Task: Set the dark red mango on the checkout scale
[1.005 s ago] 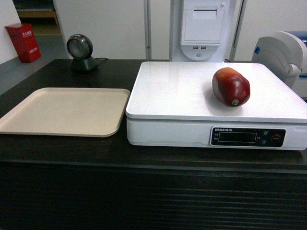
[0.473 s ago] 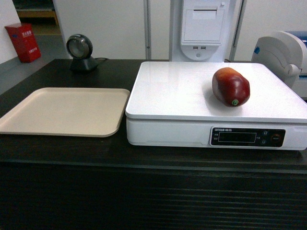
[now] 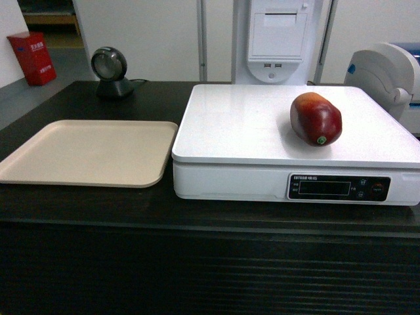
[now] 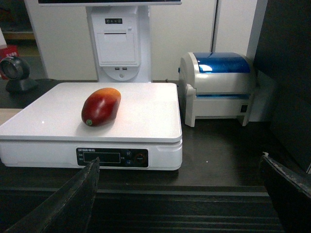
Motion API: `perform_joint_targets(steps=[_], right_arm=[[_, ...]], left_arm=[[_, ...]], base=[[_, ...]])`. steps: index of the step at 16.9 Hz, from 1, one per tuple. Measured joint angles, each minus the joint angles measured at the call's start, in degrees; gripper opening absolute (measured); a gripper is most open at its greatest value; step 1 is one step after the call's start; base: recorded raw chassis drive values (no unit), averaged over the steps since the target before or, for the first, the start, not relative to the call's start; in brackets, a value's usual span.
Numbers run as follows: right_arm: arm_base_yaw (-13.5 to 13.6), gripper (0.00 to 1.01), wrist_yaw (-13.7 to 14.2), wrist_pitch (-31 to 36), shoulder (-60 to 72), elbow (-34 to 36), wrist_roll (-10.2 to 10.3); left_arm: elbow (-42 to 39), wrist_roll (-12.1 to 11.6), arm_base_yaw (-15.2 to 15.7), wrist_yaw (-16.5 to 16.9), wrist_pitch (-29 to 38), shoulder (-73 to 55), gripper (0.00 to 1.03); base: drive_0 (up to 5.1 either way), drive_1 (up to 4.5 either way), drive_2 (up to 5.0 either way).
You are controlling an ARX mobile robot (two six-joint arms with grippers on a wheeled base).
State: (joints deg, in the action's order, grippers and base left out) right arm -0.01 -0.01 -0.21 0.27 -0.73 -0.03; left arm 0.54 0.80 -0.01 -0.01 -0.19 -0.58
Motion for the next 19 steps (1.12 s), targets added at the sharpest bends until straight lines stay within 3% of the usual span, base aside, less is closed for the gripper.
perform_joint_targets(steps=[3, 7, 19], right_arm=[[0.00, 0.98, 0.00, 0.00, 0.00, 0.00, 0.00], [0.00, 0.98, 0.02, 0.00, 0.00, 0.00, 0.00], [0.00, 0.98, 0.02, 0.00, 0.00, 0.00, 0.00]], left_arm=[[0.00, -0.02, 0.00, 0.00, 0.00, 0.00, 0.56], [0.00, -0.02, 0.00, 0.00, 0.00, 0.00, 0.97], [0.00, -0.09, 0.00, -0.02, 0.00, 0.00, 0.98]], base=[[0.0, 0.00, 0.0], [0.0, 0.00, 0.0], [0.0, 0.00, 0.0]])
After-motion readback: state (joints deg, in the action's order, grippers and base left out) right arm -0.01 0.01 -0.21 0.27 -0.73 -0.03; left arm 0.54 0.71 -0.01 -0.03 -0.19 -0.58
